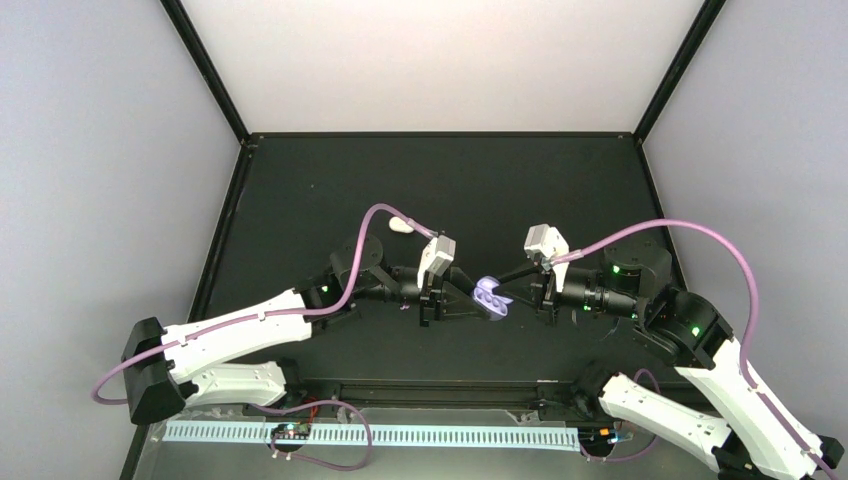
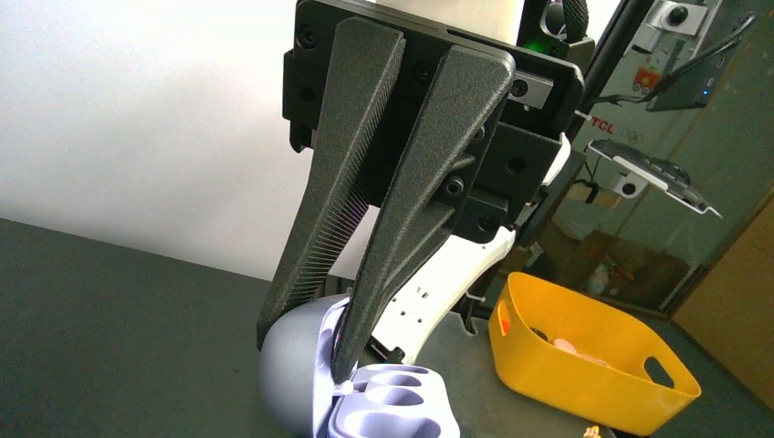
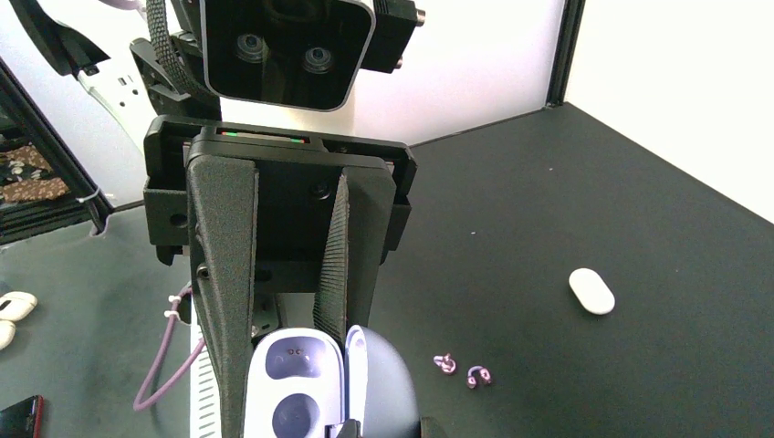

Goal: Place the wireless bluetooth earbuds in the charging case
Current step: Open the charging case, then pick up the earbud from the center of the board.

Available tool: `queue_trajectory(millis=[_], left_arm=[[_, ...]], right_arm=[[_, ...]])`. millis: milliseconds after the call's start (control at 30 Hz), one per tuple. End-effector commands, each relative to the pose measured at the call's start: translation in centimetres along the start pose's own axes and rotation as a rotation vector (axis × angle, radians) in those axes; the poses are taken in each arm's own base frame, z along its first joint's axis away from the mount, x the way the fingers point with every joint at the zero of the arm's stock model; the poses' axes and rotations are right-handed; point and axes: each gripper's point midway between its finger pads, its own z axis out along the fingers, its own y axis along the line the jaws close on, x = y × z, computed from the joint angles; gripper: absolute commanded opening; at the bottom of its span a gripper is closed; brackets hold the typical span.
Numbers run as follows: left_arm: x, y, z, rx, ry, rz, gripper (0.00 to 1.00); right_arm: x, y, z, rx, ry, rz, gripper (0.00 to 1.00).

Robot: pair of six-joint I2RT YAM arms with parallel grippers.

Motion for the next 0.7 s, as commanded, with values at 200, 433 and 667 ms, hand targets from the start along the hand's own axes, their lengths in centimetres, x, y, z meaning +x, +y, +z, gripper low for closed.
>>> queue_trajectory(millis=[200, 433, 667], left_arm=[[-1.1, -0.2, -1.4, -0.033, -0.045, 0.092, 0.02], [-1.7, 1.5, -7.0, -0.199, -0.161, 0.129, 0.02], [-1.6, 0.8, -12.8, -0.374, -0.21, 0.204, 0.02]], right_arm=[[-2.1, 0.5, -0.7, -0.014, -0.088, 0.048, 0.46], [-3.3, -1.6, -0.8, 0.092, -0.177, 0.116, 0.63], [2.9, -4.9, 5.2, 0.132, -0.071, 0.302, 0.68]])
